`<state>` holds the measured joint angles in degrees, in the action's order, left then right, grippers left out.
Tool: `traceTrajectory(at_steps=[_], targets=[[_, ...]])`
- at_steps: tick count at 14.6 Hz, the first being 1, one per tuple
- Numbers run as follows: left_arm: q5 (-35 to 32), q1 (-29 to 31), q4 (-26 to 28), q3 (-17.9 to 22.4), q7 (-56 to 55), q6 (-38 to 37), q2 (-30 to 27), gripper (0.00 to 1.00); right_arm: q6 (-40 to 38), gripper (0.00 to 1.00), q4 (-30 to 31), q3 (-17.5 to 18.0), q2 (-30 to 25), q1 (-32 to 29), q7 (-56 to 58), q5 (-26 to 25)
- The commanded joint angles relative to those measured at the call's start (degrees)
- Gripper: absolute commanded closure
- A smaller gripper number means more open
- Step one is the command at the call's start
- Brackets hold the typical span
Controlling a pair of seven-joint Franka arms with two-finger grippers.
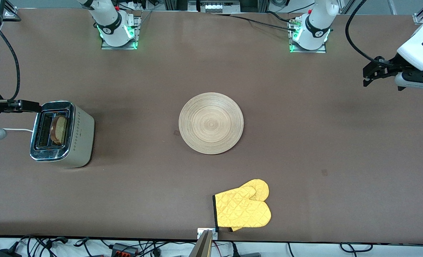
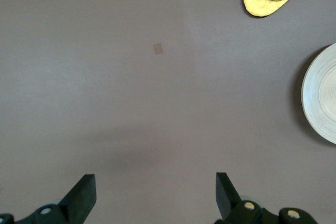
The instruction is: Move plate and put bread in toaster
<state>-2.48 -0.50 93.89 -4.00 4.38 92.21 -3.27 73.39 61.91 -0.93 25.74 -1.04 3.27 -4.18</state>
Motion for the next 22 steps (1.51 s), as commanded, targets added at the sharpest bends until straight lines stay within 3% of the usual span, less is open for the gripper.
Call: traceTrajectory(at_steps=[1,3,5,8,14,17,22], targets=[[-1.21,-0.03,-1.61,-0.39,-0.78,-1.42,0.46,0.0,2.01,0.0,1.36,-0.3,-1.83,1.56,-9.02,-0.82],[-1.21,-0.03,-1.61,-0.48,-0.78,-1.42,0.46,0.0,3.41,0.0,6.69,0.22,-7.25,1.74,-13.63,-1.19],[-1.21,-0.03,-1.61,-0.48,-0.78,-1.42,0.46,0.0,9.81,0.0,18.54,3.9,-15.86,1.22,-14.08,-0.83],[-1.21,-0.12,-1.61,-0.57,-0.78,-1.42,0.46,0.0,21.3,0.0,31.22,4.8,-24.31,-0.62,-13.21,0.04],[-1.21,-0.12,-1.61,-0.66,-0.78,-2.12,0.37,0.0,22.76,0.0,33.7,6.47,-26.17,-4.06,-9.33,1.01],[-1.3,-0.12,-1.61,-0.66,-0.78,-2.12,0.37,0.0,23.37,0.0,34.68,7.51,-26.53,-7.65,-9.07,4.78],[-1.21,-0.12,-1.61,-0.66,-0.78,-2.56,0.28,0.0,22.32,0.0,32.84,7.78,-25.39,-6.7,-9.42,4.7]])
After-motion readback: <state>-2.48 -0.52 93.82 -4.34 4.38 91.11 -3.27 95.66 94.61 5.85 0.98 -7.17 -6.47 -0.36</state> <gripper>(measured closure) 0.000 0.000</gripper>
